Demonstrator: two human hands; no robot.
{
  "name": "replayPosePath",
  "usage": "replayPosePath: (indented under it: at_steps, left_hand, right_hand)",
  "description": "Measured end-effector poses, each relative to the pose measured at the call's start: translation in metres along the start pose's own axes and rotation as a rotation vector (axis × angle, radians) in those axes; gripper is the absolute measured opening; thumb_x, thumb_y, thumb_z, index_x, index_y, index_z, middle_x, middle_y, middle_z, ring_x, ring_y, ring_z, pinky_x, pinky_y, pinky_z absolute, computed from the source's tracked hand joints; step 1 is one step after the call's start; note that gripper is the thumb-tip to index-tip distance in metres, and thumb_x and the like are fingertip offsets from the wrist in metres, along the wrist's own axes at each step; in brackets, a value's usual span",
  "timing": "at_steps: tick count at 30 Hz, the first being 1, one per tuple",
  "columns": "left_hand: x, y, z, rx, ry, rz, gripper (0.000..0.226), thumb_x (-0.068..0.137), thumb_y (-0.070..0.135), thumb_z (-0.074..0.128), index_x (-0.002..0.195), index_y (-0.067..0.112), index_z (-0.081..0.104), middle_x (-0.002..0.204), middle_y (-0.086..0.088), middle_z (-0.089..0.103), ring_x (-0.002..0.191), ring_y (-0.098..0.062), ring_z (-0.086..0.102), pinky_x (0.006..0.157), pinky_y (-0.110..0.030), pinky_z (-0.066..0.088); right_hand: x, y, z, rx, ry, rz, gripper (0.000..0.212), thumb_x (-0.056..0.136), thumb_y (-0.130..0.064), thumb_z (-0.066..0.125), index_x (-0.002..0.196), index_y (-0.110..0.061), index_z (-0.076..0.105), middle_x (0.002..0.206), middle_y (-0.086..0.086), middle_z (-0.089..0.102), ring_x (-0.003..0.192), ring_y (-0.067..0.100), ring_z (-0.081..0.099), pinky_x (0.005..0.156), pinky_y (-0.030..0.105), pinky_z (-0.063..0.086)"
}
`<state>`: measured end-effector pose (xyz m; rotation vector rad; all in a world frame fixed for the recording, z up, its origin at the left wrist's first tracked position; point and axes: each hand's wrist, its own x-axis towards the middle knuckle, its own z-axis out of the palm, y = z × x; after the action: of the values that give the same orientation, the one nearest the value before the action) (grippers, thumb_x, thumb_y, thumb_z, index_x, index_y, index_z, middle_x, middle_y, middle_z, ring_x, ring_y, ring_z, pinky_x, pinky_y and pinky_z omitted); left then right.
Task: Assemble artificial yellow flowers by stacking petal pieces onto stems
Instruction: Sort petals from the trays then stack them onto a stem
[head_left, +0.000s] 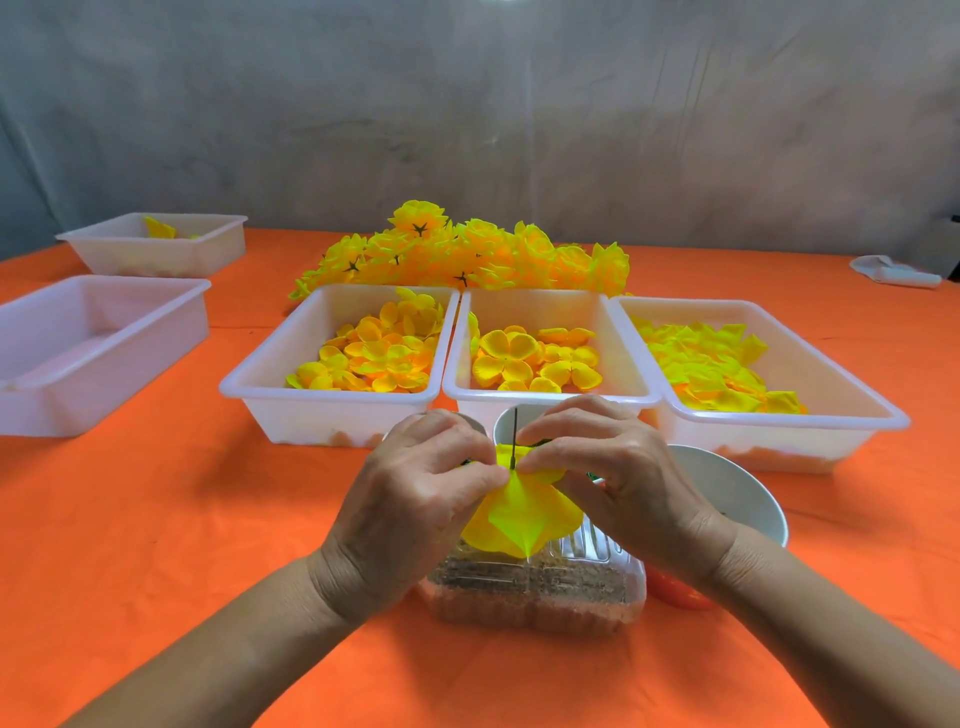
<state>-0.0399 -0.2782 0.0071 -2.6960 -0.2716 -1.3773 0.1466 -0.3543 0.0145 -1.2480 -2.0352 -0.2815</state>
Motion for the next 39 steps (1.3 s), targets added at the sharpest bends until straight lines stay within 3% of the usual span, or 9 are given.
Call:
replayPosePath:
  at_steps: [14, 17, 19, 23, 27, 31, 34, 37, 39]
  left_hand:
    - [-0.003, -0.001, -0.004, 0.014, -0.131, 0.023, 0.019, 0.084, 0.007, 0.056, 0.076, 0.003, 0.073, 0.069, -0.008, 0.062, 0.063, -0.027, 0.058, 0.063, -0.033, 0.047]
    - [-0.003, 0.000, -0.011, -0.191, -0.213, -0.144, 0.022, 0.077, 0.021, 0.057, 0.082, 0.009, 0.075, 0.074, -0.002, 0.064, 0.074, -0.012, 0.055, 0.072, -0.025, 0.044]
    - [0.002, 0.002, -0.009, -0.368, -0.169, -0.343, 0.027, 0.079, 0.035, 0.062, 0.076, 0.012, 0.075, 0.073, 0.002, 0.066, 0.075, -0.004, 0.056, 0.071, -0.023, 0.045]
    - [0.014, 0.005, 0.006, -0.554, -0.064, -0.638, 0.026, 0.063, 0.048, 0.075, 0.074, 0.025, 0.073, 0.076, 0.008, 0.068, 0.075, -0.007, 0.063, 0.072, -0.024, 0.052]
    - [0.011, -0.002, 0.018, -0.654, -0.072, -0.692, 0.018, 0.056, 0.046, 0.079, 0.064, 0.030, 0.074, 0.074, 0.005, 0.068, 0.076, -0.013, 0.064, 0.071, -0.038, 0.054]
    - [0.006, -0.008, 0.025, -0.684, -0.090, -0.687, 0.016, 0.058, 0.037, 0.085, 0.063, 0.028, 0.073, 0.076, 0.001, 0.068, 0.077, -0.012, 0.065, 0.070, -0.030, 0.055]
    - [0.006, -0.009, 0.028, -0.692, -0.092, -0.694, 0.014, 0.058, 0.034, 0.082, 0.061, 0.025, 0.072, 0.076, -0.001, 0.068, 0.073, -0.010, 0.065, 0.067, -0.022, 0.053]
    - [0.006, -0.009, 0.029, -0.714, -0.100, -0.704, 0.019, 0.058, 0.033, 0.087, 0.061, 0.023, 0.071, 0.076, -0.002, 0.067, 0.071, -0.010, 0.064, 0.067, -0.023, 0.053]
    - [0.006, -0.008, 0.029, -0.733, -0.085, -0.712, 0.022, 0.059, 0.032, 0.088, 0.061, 0.020, 0.070, 0.074, -0.002, 0.067, 0.070, -0.010, 0.064, 0.066, -0.024, 0.052]
  right_hand:
    - [-0.005, 0.004, 0.003, -0.034, -0.017, 0.015, 0.020, 0.080, -0.001, 0.063, 0.084, -0.013, 0.078, 0.096, 0.012, 0.065, 0.092, 0.035, 0.056, 0.071, 0.047, 0.049]
    - [-0.009, 0.003, -0.002, -0.040, -0.030, 0.008, 0.019, 0.089, -0.017, 0.059, 0.092, -0.018, 0.078, 0.090, 0.010, 0.061, 0.091, 0.034, 0.054, 0.069, 0.048, 0.047]
    - [-0.010, 0.002, -0.003, -0.048, -0.037, 0.006, 0.019, 0.088, -0.017, 0.060, 0.093, -0.018, 0.078, 0.085, 0.007, 0.062, 0.088, 0.033, 0.055, 0.068, 0.048, 0.047]
    - [-0.008, 0.000, -0.005, -0.027, -0.057, 0.002, 0.022, 0.089, -0.014, 0.058, 0.097, -0.020, 0.077, 0.081, 0.002, 0.064, 0.087, 0.030, 0.055, 0.070, 0.047, 0.047]
    - [-0.010, 0.002, -0.009, -0.001, -0.103, 0.039, 0.022, 0.087, -0.015, 0.061, 0.102, -0.022, 0.075, 0.084, -0.002, 0.069, 0.094, 0.028, 0.058, 0.079, 0.044, 0.048]
    - [-0.011, 0.017, -0.018, 0.100, -0.097, 0.196, 0.020, 0.073, -0.005, 0.076, 0.092, -0.013, 0.078, 0.090, -0.001, 0.073, 0.105, 0.027, 0.056, 0.085, 0.039, 0.049]
    - [-0.009, 0.047, -0.030, 0.125, 0.055, 0.409, 0.020, 0.072, 0.000, 0.077, 0.089, -0.010, 0.077, 0.088, 0.001, 0.071, 0.104, 0.024, 0.056, 0.090, 0.034, 0.046]
    - [-0.007, 0.094, -0.045, -0.010, 0.171, 0.707, 0.019, 0.075, 0.001, 0.072, 0.092, -0.009, 0.076, 0.093, 0.008, 0.072, 0.104, 0.029, 0.058, 0.089, 0.026, 0.040]
    - [-0.008, 0.132, -0.056, -0.166, 0.098, 0.932, 0.024, 0.080, -0.004, 0.067, 0.102, -0.011, 0.074, 0.113, 0.012, 0.068, 0.113, 0.027, 0.057, 0.092, 0.023, 0.037]
